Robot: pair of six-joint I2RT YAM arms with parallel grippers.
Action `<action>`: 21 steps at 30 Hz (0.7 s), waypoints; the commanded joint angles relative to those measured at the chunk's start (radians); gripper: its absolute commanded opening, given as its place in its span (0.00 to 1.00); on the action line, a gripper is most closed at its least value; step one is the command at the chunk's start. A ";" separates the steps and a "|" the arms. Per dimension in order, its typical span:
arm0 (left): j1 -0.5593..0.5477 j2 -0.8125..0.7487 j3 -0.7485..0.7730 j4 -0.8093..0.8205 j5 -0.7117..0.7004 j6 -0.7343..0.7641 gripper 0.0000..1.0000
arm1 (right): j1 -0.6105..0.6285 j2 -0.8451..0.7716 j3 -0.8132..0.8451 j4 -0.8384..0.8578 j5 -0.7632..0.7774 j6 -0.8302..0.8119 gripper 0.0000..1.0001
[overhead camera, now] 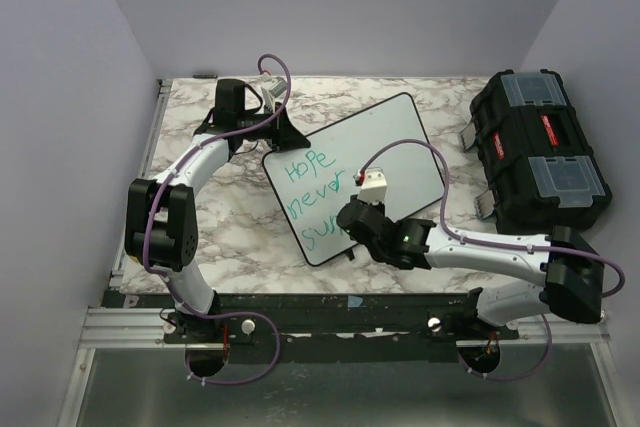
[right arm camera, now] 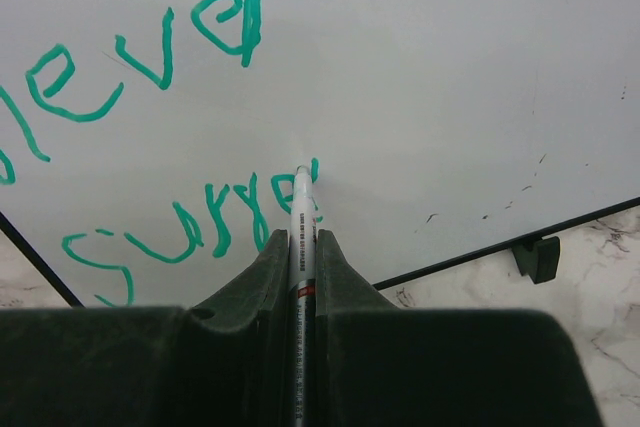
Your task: Write a sentence on the whiteboard
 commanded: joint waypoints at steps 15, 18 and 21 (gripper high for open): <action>-0.009 -0.004 0.009 0.091 -0.050 0.139 0.00 | -0.005 0.015 0.017 -0.043 0.086 0.017 0.01; -0.009 -0.004 0.009 0.091 -0.050 0.139 0.00 | -0.005 -0.002 -0.018 -0.033 0.043 0.031 0.01; -0.009 -0.005 0.008 0.091 -0.050 0.139 0.00 | -0.005 -0.020 -0.050 -0.028 0.010 0.047 0.01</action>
